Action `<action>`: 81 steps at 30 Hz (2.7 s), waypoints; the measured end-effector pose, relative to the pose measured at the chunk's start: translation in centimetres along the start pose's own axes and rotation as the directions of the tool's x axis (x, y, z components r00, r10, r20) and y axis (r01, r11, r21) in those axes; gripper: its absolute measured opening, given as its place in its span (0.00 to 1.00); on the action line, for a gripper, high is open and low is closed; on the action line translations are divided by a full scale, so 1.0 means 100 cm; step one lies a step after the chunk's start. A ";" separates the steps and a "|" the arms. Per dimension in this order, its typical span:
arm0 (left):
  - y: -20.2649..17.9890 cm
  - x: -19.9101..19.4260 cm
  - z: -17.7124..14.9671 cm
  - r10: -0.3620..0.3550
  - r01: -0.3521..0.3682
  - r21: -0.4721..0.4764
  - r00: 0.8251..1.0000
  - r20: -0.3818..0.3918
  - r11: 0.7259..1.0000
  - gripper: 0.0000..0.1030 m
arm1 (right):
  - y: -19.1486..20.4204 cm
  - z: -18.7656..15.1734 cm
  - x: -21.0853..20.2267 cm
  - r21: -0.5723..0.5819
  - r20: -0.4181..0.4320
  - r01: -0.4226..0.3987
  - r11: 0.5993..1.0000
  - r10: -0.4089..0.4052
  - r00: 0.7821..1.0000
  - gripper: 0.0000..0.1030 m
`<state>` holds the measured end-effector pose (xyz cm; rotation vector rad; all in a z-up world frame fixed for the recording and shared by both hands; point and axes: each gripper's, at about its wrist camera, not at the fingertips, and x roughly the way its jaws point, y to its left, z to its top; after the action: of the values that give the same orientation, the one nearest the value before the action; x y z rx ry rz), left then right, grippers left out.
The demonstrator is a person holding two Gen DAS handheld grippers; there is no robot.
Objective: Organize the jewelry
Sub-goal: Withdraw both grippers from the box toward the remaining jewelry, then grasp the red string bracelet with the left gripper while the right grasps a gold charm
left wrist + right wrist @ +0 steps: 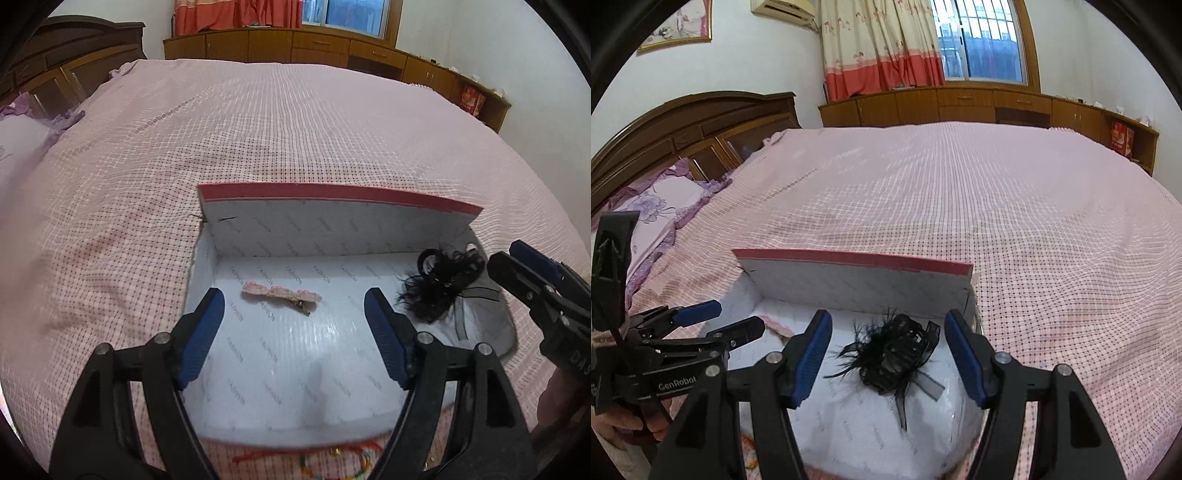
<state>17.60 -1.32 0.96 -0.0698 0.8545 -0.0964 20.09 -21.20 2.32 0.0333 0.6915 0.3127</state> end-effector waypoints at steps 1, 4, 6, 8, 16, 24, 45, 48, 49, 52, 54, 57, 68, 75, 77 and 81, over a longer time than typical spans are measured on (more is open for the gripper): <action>0.002 -0.001 -0.001 -0.003 0.003 -0.002 1.000 0.003 1.000 0.69 | 0.002 0.000 -0.006 -0.002 0.004 -0.003 1.000 0.003 1.000 0.64; 0.004 -0.014 -0.008 -0.011 0.011 -0.007 1.000 0.018 1.000 0.69 | 0.004 -0.002 -0.021 -0.004 0.017 -0.015 1.000 0.015 1.000 0.64; 0.007 -0.025 -0.012 -0.016 0.016 -0.009 0.999 0.028 1.000 0.69 | 0.007 -0.003 -0.033 -0.002 0.027 -0.023 1.000 0.023 0.999 0.64; 0.012 -0.028 -0.013 -0.020 0.020 -0.010 0.999 0.037 1.000 0.69 | 0.010 -0.005 -0.041 0.000 0.030 -0.027 1.000 0.027 0.999 0.64; 0.021 -0.048 -0.033 -0.031 0.032 -0.021 0.999 0.039 0.999 0.69 | 0.021 -0.021 -0.069 -0.003 0.026 -0.048 0.999 0.048 0.999 0.64; 0.023 -0.059 -0.056 -0.027 0.027 -0.027 1.000 0.009 0.999 0.69 | 0.027 -0.050 -0.089 -0.007 0.006 -0.052 0.999 0.052 0.999 0.64; 0.011 -0.021 -0.097 0.000 -0.001 -0.006 0.992 -0.126 1.000 0.50 | 0.022 -0.113 -0.085 0.051 -0.111 -0.034 0.998 0.039 0.993 0.64; 0.007 -0.011 -0.100 -0.004 0.004 -0.005 0.989 -0.147 1.000 0.44 | 0.021 -0.117 -0.084 0.060 -0.117 -0.043 0.997 0.049 0.992 0.64; 0.006 -0.008 -0.101 -0.005 0.004 -0.007 0.988 -0.154 1.000 0.43 | 0.021 -0.118 -0.083 0.062 -0.121 -0.045 0.997 0.052 0.991 0.64; 0.004 0.002 -0.104 0.000 -0.002 -0.012 0.986 -0.169 1.000 0.36 | 0.019 -0.122 -0.080 0.064 -0.130 -0.030 0.998 0.038 0.991 0.64; 0.004 0.006 -0.106 0.004 -0.007 -0.015 0.986 -0.168 1.000 0.33 | 0.018 -0.124 -0.078 0.069 -0.134 -0.030 0.997 0.039 0.990 0.64; 0.002 0.008 -0.105 0.006 -0.008 -0.013 0.988 -0.152 1.000 0.19 | 0.018 -0.126 -0.074 0.078 -0.140 -0.038 0.996 0.049 0.989 0.61; 0.011 0.004 -0.105 -0.049 0.044 -0.043 0.990 -0.135 0.998 0.00 | 0.024 -0.134 -0.055 0.085 -0.191 -0.080 0.993 0.095 0.977 0.31; 0.015 -0.013 -0.110 -0.064 0.062 -0.022 0.991 -0.119 0.998 0.00 | 0.023 -0.135 -0.041 0.083 -0.213 -0.046 0.995 0.063 0.975 0.23; 0.014 -0.016 -0.110 -0.068 0.066 -0.021 0.991 -0.116 0.998 0.00 | 0.021 -0.136 -0.037 0.087 -0.220 -0.041 0.995 0.060 0.974 0.20; 0.016 -0.028 -0.112 -0.078 0.076 -0.025 0.992 -0.101 0.997 0.00 | 0.018 -0.137 -0.034 0.098 -0.220 -0.042 0.994 0.062 0.973 0.14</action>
<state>7.43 0.32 -4.43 -0.1187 0.9552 -0.1644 8.45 -21.47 -5.86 0.1064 0.9293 0.3376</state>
